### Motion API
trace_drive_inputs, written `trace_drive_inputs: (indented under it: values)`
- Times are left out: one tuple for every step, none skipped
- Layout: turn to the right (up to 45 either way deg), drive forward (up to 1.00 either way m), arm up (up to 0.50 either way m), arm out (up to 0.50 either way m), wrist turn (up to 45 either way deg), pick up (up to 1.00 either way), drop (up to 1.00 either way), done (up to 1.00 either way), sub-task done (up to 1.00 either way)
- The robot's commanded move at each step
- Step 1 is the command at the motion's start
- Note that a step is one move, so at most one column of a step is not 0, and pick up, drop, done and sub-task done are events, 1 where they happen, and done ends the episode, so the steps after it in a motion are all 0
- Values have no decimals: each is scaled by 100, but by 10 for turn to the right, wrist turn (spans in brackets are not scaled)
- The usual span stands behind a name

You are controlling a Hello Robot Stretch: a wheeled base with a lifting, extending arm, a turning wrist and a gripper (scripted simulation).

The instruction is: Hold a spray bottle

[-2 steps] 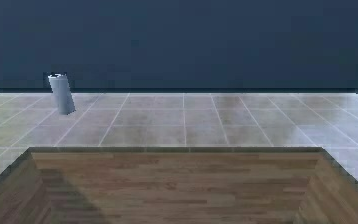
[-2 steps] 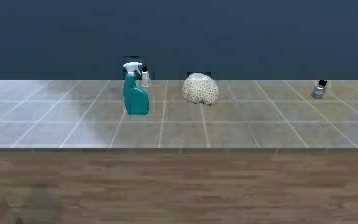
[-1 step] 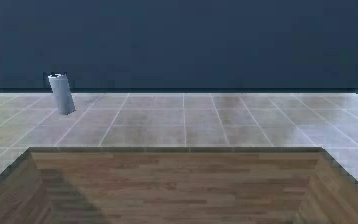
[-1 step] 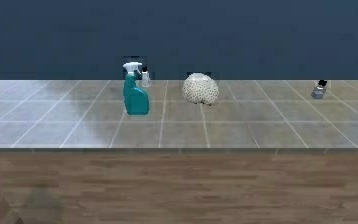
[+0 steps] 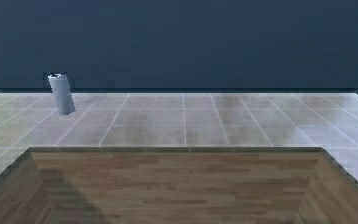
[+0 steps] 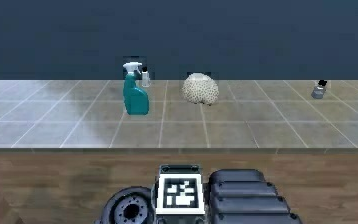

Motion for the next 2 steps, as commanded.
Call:
trace_drive_inputs:
  values:
    - [0,0,0,50,0,0,0,0,0]
    - [0,0,0,0,450,0,0,0,0]
